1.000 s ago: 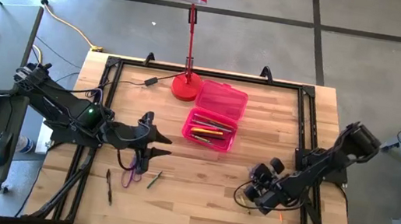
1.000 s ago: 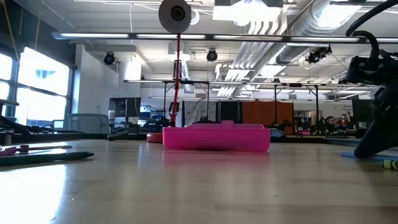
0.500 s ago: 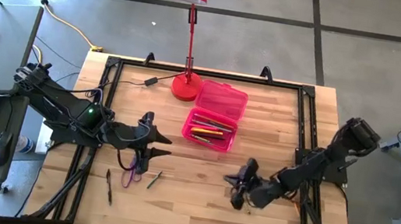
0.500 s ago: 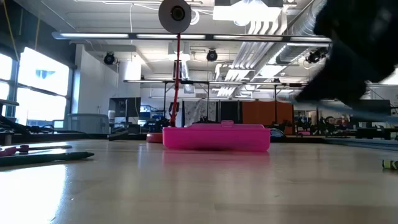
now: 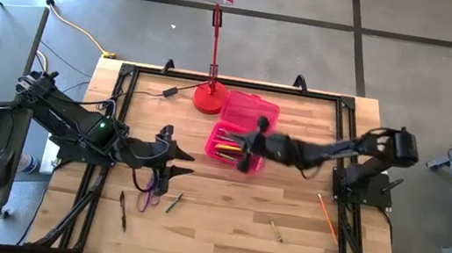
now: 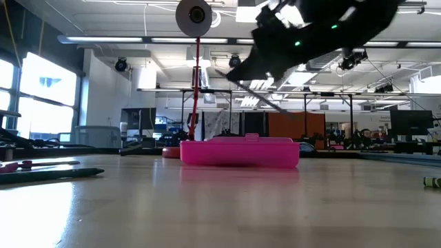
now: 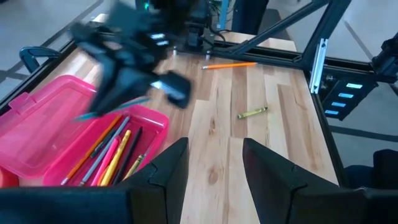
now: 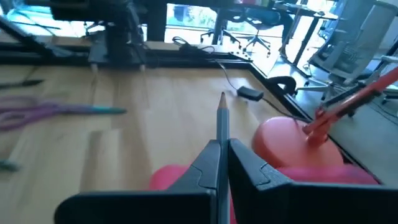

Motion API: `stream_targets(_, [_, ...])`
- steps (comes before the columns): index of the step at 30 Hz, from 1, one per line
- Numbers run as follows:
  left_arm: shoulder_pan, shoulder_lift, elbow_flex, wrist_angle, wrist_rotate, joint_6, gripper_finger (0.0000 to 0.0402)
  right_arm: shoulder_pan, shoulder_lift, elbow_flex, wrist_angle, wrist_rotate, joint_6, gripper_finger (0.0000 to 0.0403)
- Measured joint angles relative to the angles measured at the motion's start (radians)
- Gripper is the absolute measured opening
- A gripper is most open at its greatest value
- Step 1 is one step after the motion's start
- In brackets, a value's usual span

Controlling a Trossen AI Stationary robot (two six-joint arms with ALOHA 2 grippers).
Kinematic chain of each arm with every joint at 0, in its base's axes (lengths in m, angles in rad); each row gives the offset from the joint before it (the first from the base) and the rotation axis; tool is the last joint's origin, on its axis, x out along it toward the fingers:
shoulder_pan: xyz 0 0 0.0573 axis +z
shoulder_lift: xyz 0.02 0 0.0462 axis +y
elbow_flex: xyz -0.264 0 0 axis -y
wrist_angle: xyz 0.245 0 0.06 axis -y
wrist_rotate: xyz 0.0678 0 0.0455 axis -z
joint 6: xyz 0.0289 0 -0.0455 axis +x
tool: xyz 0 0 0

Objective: Pick & place school supplies into a supply box
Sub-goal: Put the purple pencil into the pink supply box, then put the orange pencil into the pink supply box

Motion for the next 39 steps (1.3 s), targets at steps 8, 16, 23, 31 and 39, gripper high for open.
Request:
stream_targets(8, [0.0,0.0,0.0,0.004,0.0,-0.007,0.0184,-0.135,0.218,0.143,0.024,-0.206,0.065,0.0001])
stream_targets(16, [0.0,0.0,0.0,-0.006,0.004,-0.007,0.0184,-0.132,0.302,0.16,-0.05,-0.142,0.148,0.0])
stream_targets(23, [0.0,0.0,0.0,-0.009,-0.011,0.002,0.0184,-0.125,0.3,0.16,-0.197,-0.176,0.197,0.0013])
stream_targets(31, [0.0,0.0,0.0,-0.011,-0.015,0.001,0.0184,-0.101,0.295,0.159,-0.169,-0.159,0.135,0.0074])
stream_targets(39, [0.0,0.0,0.0,-0.012,-0.016,0.0,0.0184,-0.015,0.094,0.159,-0.281,-0.14,0.17,0.0107])
